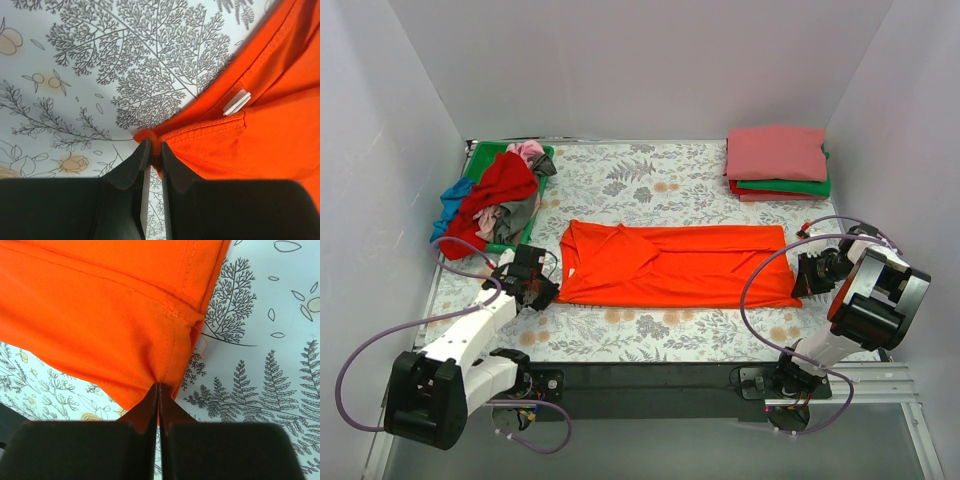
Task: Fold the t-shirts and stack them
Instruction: Fold the tshirt
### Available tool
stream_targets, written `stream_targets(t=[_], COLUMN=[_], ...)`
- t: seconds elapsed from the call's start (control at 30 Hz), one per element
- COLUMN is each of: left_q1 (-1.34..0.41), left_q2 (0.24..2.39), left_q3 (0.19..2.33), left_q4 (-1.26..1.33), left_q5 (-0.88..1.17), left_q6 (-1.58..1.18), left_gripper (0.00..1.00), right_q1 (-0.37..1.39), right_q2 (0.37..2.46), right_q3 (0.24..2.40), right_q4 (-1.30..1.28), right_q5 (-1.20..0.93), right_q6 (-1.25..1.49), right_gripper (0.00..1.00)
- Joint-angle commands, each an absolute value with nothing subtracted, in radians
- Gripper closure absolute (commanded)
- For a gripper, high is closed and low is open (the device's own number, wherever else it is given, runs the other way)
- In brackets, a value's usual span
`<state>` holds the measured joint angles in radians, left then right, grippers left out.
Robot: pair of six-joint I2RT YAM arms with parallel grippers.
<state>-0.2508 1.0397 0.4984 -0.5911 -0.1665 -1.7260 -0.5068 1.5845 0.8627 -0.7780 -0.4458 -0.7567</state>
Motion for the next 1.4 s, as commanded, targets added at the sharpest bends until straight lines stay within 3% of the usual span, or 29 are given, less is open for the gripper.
stream_targets(t=[0.0, 0.2, 0.27, 0.33, 0.4, 0.5, 0.7, 0.83, 1.0, 1.13, 1.37], left_q1=[-0.247, -0.247, -0.247, -0.247, -0.245, -0.245, -0.245, -0.247, -0.245, -0.245, -0.245], left_q2=[1.019, 1.025, 1.006, 0.979, 0.931, 0.855, 0.785, 0.692, 0.666, 0.634, 0.552], left_q3=[0.523, 0.543, 0.554, 0.566, 0.594, 0.612, 0.615, 0.649, 0.703, 0.735, 0.726], left_q4=[-0.666, -0.727, -0.738, -0.782, -0.831, -0.831, -0.776, -0.68, -0.631, -0.626, -0.698], left_q5=[-0.176, -0.181, -0.184, -0.213, -0.268, -0.259, -0.056, 0.136, 0.104, 0.094, 0.037], left_q6=[-1.755, -1.773, -1.781, -1.805, -1.822, -1.784, -1.628, -1.496, -1.413, -1.41, -1.442], left_gripper=[0.92, 0.72, 0.59, 0.5, 0.43, 0.4, 0.4, 0.4, 0.39, 0.39, 0.35], right_q1=[-0.517, -0.518, -0.518, -0.52, -0.518, -0.518, -0.493, -0.283, 0.093, 0.422, 0.589], right_q2=[1.552, 1.543, 1.536, 1.522, 1.51, 1.483, 1.408, 1.332, 1.341, 1.616, 2.126], right_q3=[0.879, 0.891, 0.894, 0.897, 0.903, 0.908, 0.928, 0.919, 1.014, 1.274, 1.906], right_q4=[-0.782, -0.788, -0.79, -0.793, -0.796, -0.801, -0.834, -0.888, -0.864, -0.775, -0.776], right_q5=[-0.417, -0.419, -0.414, -0.411, -0.411, -0.405, -0.443, -0.566, -0.77, -0.789, -0.739], right_q6=[-0.792, -0.799, -0.802, -0.807, -0.818, -0.834, -0.932, -1.018, -1.046, -0.855, -0.526], right_gripper=[0.99, 0.99, 0.98, 0.92, 0.78, 0.59, 0.5, 0.49, 0.37, 0.36, 0.38])
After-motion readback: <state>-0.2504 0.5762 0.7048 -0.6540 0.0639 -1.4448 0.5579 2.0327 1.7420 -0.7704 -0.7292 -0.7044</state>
